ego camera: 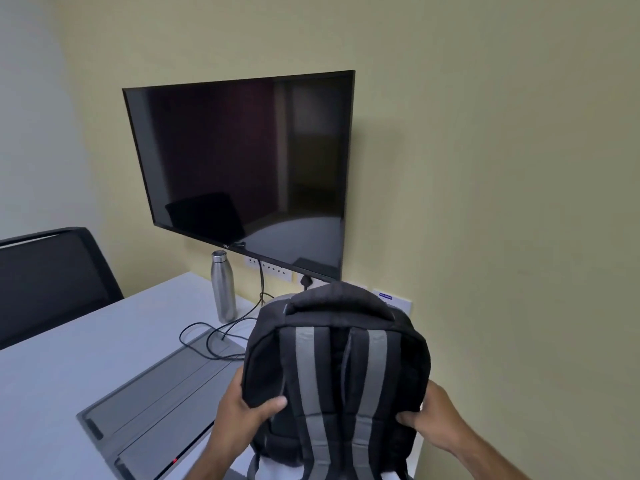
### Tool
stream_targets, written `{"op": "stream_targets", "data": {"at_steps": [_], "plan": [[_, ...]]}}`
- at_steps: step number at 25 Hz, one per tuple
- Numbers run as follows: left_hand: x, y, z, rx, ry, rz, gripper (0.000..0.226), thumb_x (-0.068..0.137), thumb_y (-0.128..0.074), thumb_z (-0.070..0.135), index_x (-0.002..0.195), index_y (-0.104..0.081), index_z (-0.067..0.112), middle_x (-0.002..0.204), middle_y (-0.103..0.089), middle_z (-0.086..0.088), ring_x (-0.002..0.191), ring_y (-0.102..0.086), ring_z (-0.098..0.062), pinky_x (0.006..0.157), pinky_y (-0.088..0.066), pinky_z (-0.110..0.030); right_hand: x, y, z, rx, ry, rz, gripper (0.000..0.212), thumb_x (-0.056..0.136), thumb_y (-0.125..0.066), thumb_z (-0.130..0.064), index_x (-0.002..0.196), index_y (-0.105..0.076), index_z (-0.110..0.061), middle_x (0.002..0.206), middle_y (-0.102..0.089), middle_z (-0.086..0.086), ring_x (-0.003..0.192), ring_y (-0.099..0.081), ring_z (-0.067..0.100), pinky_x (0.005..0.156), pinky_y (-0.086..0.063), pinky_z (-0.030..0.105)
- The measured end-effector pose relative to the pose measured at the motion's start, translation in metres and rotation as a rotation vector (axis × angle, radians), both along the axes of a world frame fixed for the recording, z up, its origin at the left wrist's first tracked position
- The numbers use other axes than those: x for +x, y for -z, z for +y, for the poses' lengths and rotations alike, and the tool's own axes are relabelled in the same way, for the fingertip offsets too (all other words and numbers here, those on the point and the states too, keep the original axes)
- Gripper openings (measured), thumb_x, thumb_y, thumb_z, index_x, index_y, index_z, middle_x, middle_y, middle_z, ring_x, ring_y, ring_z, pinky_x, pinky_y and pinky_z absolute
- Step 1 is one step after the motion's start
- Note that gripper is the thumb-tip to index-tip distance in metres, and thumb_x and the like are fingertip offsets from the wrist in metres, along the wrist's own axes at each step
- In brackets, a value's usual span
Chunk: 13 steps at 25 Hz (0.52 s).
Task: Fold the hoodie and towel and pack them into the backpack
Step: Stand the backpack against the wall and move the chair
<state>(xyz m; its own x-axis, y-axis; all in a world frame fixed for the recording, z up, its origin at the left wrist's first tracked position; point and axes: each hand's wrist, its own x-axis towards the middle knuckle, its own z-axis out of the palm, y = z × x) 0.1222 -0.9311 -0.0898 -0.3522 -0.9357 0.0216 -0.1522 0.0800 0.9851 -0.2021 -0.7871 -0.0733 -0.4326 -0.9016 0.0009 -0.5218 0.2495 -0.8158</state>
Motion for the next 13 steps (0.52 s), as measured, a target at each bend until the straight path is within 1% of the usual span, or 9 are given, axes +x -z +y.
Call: {"op": "stream_targets", "data": {"at_steps": [2,4,5,7,9,10,11,12,13], "plan": [[0.001,0.003,-0.006,0.009,-0.001,-0.031,0.080,0.055,-0.095,0.016,0.125,-0.060,0.030,0.113,-0.073,0.008,0.105,-0.069,-0.013,0.088,-0.057,-0.037,0.001,0.005,-0.002,0.013,0.046,0.013,0.050,0.061,-0.085,0.001,0.098,-0.067,-0.026,0.088,-0.074,-0.016,0.088,-0.068,-0.003,0.069,-0.051,0.013],[-0.003,0.006,-0.013,0.028,-0.033,-0.058,0.074,0.058,-0.090,-0.003,0.122,-0.063,0.024,0.106,-0.076,0.006,0.101,-0.070,-0.016,0.079,-0.059,-0.029,0.005,0.013,-0.005,-0.034,0.119,0.012,0.047,0.058,-0.088,-0.001,0.092,-0.069,-0.026,0.082,-0.074,-0.020,0.078,-0.067,-0.008,0.070,-0.055,0.019],[-0.007,0.006,-0.017,0.040,-0.056,-0.072,0.072,0.059,-0.085,-0.012,0.120,-0.065,0.020,0.101,-0.077,0.005,0.099,-0.071,-0.018,0.075,-0.059,-0.027,0.006,0.017,-0.007,-0.064,0.150,0.003,0.047,0.058,-0.087,0.000,0.090,-0.068,-0.027,0.080,-0.072,-0.024,0.076,-0.066,-0.009,0.069,-0.054,0.017],[-0.014,0.006,-0.024,0.073,-0.096,-0.063,0.067,0.060,-0.079,-0.020,0.115,-0.067,0.017,0.095,-0.078,0.001,0.097,-0.072,-0.023,0.077,-0.060,-0.033,0.006,0.020,-0.011,-0.107,0.186,0.012,0.049,0.060,-0.085,0.002,0.086,-0.063,-0.033,0.072,-0.070,-0.024,0.072,-0.062,-0.010,0.064,-0.047,0.009],[-0.024,0.001,-0.028,0.085,-0.128,-0.050,0.059,0.061,-0.075,-0.024,0.105,-0.070,0.015,0.090,-0.078,0.000,0.092,-0.073,-0.024,0.077,-0.059,-0.038,0.000,0.025,-0.018,-0.136,0.206,0.028,0.049,0.061,-0.084,0.000,0.081,-0.060,-0.037,0.070,-0.066,-0.023,0.074,-0.058,-0.008,0.063,-0.044,0.009],[-0.031,-0.002,-0.030,0.078,-0.146,-0.043,0.054,0.063,-0.074,-0.025,0.100,-0.071,0.014,0.087,-0.078,-0.001,0.088,-0.074,-0.022,0.075,-0.059,-0.036,-0.005,0.027,-0.022,-0.145,0.211,0.029,0.047,0.060,-0.085,-0.002,0.078,-0.060,-0.038,0.072,-0.066,-0.021,0.075,-0.060,-0.002,0.066,-0.047,0.012],[-0.037,-0.005,-0.033,0.067,-0.163,-0.026,0.048,0.065,-0.073,-0.026,0.096,-0.071,0.012,0.084,-0.078,-0.001,0.086,-0.074,-0.022,0.071,-0.058,-0.034,-0.010,0.029,-0.026,-0.149,0.221,0.029,0.045,0.060,-0.086,-0.006,0.077,-0.060,-0.038,0.072,-0.067,-0.018,0.077,-0.062,0.005,0.070,-0.050,0.020],[-0.044,-0.009,-0.037,0.059,-0.178,-0.007,0.044,0.067,-0.072,-0.025,0.093,-0.071,0.010,0.083,-0.078,-0.002,0.084,-0.074,-0.022,0.069,-0.057,-0.033,-0.015,0.030,-0.029,-0.154,0.230,0.030,0.045,0.059,-0.087,-0.009,0.077,-0.059,-0.038,0.073,-0.067,-0.017,0.079,-0.062,0.010,0.075,-0.051,0.028],[-0.052,-0.013,-0.041,0.050,-0.184,0.008,0.041,0.068,-0.072,-0.025,0.092,-0.071,0.009,0.082,-0.078,-0.001,0.083,-0.074,-0.022,0.067,-0.057,-0.032,-0.021,0.031,-0.033,-0.161,0.239,0.031,0.045,0.058,-0.089,-0.011,0.079,-0.058,-0.038,0.074,-0.066,-0.017,0.079,-0.061,0.012,0.077,-0.051,0.032]]}}
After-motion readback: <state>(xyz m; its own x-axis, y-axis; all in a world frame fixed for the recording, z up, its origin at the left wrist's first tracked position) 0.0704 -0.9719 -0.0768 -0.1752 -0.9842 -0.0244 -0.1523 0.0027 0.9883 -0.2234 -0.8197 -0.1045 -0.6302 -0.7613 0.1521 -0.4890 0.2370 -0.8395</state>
